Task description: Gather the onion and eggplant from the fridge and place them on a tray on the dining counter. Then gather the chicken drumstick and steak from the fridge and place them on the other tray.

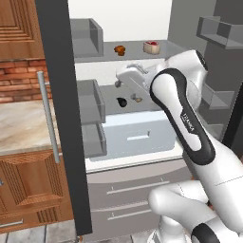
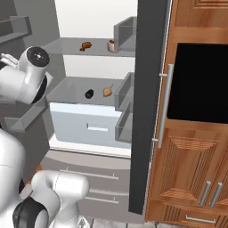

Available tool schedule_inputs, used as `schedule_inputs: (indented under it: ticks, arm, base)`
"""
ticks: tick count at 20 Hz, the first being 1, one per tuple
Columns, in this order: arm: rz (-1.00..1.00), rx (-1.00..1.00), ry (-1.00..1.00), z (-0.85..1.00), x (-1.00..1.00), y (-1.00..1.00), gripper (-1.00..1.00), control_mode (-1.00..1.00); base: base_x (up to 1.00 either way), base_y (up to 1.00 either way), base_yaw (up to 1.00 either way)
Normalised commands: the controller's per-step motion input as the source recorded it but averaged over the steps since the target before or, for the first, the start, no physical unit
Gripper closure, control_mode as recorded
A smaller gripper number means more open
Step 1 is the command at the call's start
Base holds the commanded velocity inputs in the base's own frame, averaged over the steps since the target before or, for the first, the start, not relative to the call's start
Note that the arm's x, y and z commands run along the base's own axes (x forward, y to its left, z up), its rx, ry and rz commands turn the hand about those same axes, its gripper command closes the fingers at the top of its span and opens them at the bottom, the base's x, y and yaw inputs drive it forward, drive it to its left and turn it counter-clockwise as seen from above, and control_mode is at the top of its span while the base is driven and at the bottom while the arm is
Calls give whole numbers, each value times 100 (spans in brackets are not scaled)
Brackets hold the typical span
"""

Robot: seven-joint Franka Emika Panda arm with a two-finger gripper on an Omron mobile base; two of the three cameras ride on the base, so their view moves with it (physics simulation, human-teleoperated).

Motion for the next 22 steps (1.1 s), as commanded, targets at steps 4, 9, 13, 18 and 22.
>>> schedule_inputs:
  ticks: [4, 9, 13, 18, 22]
  arm:
    - [-3, -20, -4, -4, -41, -54, -100, -100]
    - [-4, -16, 3, -40, -7, -58, -100, -100]
    - [-6, -16, 0, -42, -8, -55, -100, -100]
    - [-11, -21, -3, -22, -18, -32, -100, -100]
    - [-10, -21, 0, -12, -19, -25, -100, -100]
  base:
    - [0, 0, 0]
    - [0, 0, 0]
    - [0, 0, 0]
    - [0, 0, 0]
    - [0, 0, 0]
